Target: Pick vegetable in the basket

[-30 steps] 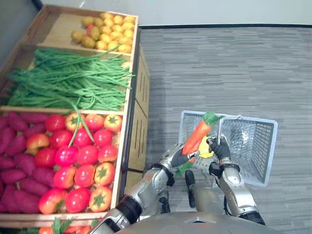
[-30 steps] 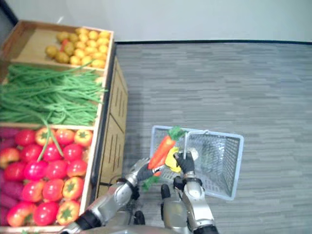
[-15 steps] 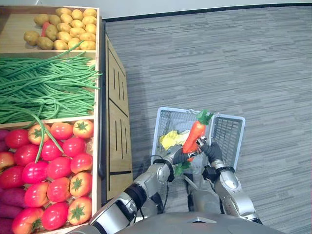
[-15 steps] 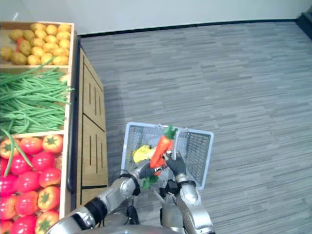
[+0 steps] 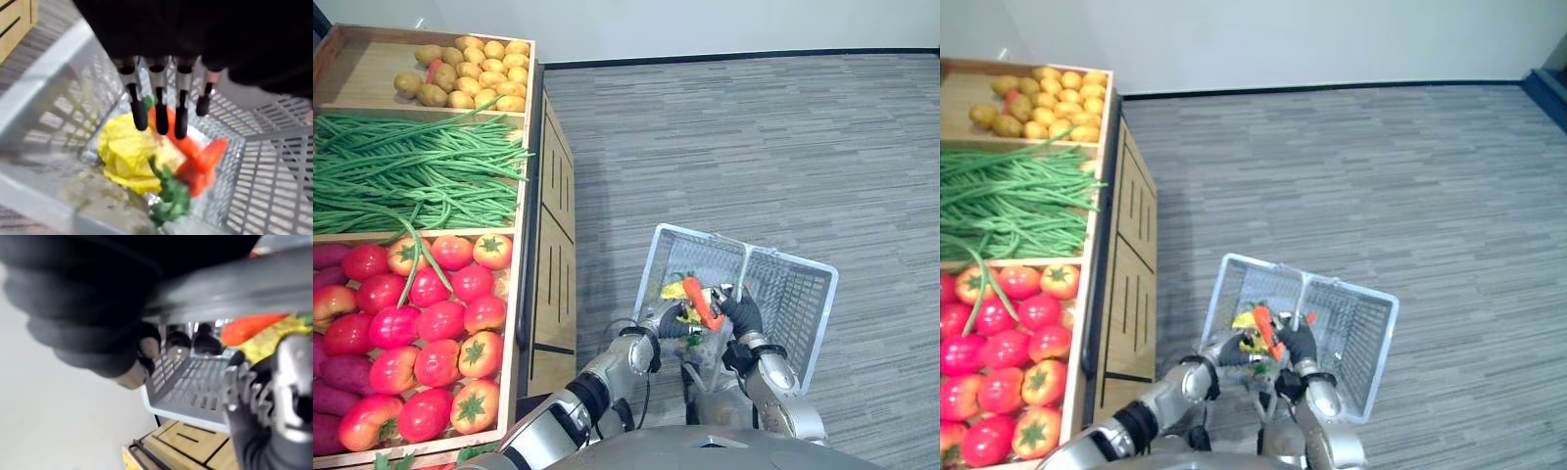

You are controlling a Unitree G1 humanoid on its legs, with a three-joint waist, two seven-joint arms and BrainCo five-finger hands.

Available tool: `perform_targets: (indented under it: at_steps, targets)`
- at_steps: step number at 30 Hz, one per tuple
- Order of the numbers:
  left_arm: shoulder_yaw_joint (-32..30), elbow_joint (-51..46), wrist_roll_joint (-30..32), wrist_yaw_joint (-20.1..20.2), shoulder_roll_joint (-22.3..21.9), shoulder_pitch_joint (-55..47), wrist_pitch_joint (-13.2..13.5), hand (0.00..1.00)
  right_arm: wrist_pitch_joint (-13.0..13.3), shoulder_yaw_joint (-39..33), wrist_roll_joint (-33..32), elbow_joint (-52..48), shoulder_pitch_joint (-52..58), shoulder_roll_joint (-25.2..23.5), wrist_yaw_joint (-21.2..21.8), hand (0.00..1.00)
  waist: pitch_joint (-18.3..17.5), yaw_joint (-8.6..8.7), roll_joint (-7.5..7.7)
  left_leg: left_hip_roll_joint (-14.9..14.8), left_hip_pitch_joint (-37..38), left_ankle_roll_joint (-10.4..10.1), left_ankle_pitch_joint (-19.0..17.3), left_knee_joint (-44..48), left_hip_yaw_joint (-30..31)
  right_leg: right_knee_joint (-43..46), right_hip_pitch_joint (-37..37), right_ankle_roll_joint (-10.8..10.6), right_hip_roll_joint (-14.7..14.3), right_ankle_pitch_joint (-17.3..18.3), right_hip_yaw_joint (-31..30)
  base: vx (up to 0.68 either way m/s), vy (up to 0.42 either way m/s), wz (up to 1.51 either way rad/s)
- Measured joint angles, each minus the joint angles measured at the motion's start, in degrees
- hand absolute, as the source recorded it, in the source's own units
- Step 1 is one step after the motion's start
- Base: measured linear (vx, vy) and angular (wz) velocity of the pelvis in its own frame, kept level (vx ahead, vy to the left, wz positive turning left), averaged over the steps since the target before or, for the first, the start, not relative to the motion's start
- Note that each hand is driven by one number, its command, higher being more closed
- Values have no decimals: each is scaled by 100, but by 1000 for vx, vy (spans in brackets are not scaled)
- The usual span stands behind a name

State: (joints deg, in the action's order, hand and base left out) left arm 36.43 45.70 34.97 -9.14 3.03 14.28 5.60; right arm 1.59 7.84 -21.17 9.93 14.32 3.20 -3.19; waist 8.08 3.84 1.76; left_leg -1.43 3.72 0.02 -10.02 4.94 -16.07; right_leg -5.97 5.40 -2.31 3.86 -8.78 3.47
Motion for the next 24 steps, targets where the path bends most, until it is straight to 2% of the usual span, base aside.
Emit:
perform_targets:
  at_steps: [4,10,12,15,18,22,24]
  targets:
    - [-317,-87,0,-8,45,-72,0,0,6,-430,82,483,-99,-51,-126,100,-34,23,-100,-29,129,-47,-30,-31,77,-3,-126,8,-31,-26,75,51,12,6]
    - [-1454,-937,-92,-264,339,-566,-5,0,14,-1509,606,1498,-383,-64,-414,100,-66,-11,-180,-27,201,-64,-42,-75,135,-6,-208,-25,-14,1,244,1,12,6]
    - [-2057,-1123,-586,-522,405,-835,-6,0,56,-2068,752,1963,-554,-94,-586,100,-74,-4,-239,-27,225,-64,-42,-74,262,-6,-290,-55,10,50,381,-9,-2,23]
    - [-2460,-1031,-948,-739,413,-987,-14,0,79,-2377,1069,2283,-671,-53,-761,100,-95,-34,-312,-30,241,-65,-43,-74,358,-7,-351,-55,23,79,489,-2,-2,22]
    - [-2836,-347,-1193,-747,419,-1071,-53,0,32,-2498,1457,2801,-789,-1,-874,100,-94,-103,-319,-53,325,-80,-52,-82,413,-7,-457,-54,8,126,542,-1,-3,9]
    - [-2886,636,-1370,-663,406,-1172,-157,0,-97,-2567,1584,3622,-930,15,-890,100,-94,-145,-320,-56,334,-96,-62,-90,426,-7,-474,-78,11,160,575,2,-3,2]
    - [-2975,1178,-1398,-351,403,-1277,-166,0,-162,-2640,1585,3986,-999,16,-903,100,-94,-145,-320,-59,353,-121,-78,-91,426,-7,-492,-79,9,176,577,0,0,0]
